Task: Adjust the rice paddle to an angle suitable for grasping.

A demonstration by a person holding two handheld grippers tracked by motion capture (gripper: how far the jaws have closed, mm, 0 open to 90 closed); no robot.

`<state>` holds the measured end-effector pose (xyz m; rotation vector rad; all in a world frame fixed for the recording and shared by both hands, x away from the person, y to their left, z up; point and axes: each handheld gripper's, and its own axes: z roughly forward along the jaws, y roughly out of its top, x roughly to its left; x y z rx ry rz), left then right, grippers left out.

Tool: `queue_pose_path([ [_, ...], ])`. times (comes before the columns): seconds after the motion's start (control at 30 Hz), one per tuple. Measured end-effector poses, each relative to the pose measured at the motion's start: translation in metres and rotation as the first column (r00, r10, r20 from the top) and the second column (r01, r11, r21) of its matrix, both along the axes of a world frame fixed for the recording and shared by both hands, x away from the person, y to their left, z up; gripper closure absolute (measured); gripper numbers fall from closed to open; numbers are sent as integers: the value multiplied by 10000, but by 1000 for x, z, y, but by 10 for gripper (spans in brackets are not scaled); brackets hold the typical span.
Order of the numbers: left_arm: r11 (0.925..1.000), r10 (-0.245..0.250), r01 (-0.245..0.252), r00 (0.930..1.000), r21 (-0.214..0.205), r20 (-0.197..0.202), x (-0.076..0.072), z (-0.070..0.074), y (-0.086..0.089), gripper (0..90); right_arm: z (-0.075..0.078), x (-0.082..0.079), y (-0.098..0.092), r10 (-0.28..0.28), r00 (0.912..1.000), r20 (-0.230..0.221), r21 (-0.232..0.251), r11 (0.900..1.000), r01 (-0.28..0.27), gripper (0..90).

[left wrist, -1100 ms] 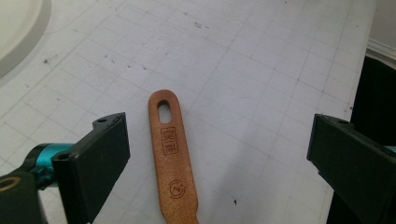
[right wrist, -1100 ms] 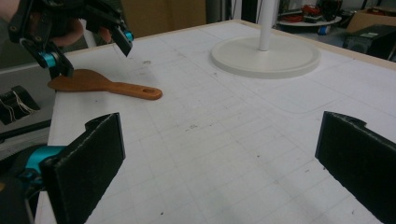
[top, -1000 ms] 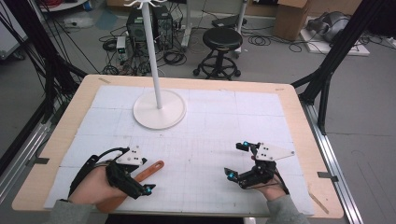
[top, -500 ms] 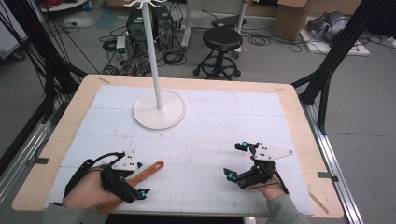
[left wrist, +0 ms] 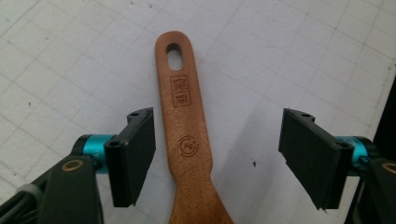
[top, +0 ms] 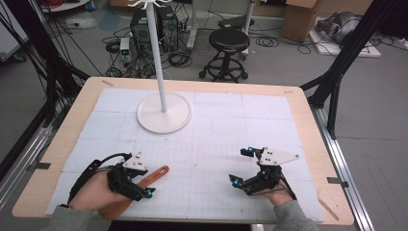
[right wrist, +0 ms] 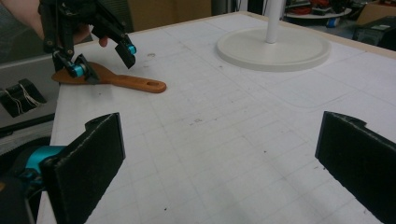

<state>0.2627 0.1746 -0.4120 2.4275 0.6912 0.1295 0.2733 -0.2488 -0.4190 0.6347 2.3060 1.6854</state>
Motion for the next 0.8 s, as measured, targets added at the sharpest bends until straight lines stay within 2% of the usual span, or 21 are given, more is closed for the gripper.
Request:
queue_pose_path([
  [0.2, 9989, 254, -239, 9990, 401, -370, 6, -3, 0, 389, 0, 0, 0, 30, 10000, -20, -9, 10000, -30, 0],
  [0.3, 9962, 94, -61, 9992, 867, -376, 8, -4, -2, 448, 0, 0, 1, 51, 10000, -27, -13, 10000, -51, 0],
  [0.4, 9938, 67, -16, 9990, 1109, -450, 11, -6, -4, 466, -1, 0, 1, 90, 10000, -10, -35, 10000, -90, 0],
  [0.8, 9933, 241, -192, 9988, 1140, -417, 15, -6, 0, 620, -1, 0, 2, 110, 9999, -64, -70, 9999, -110, 0],
])
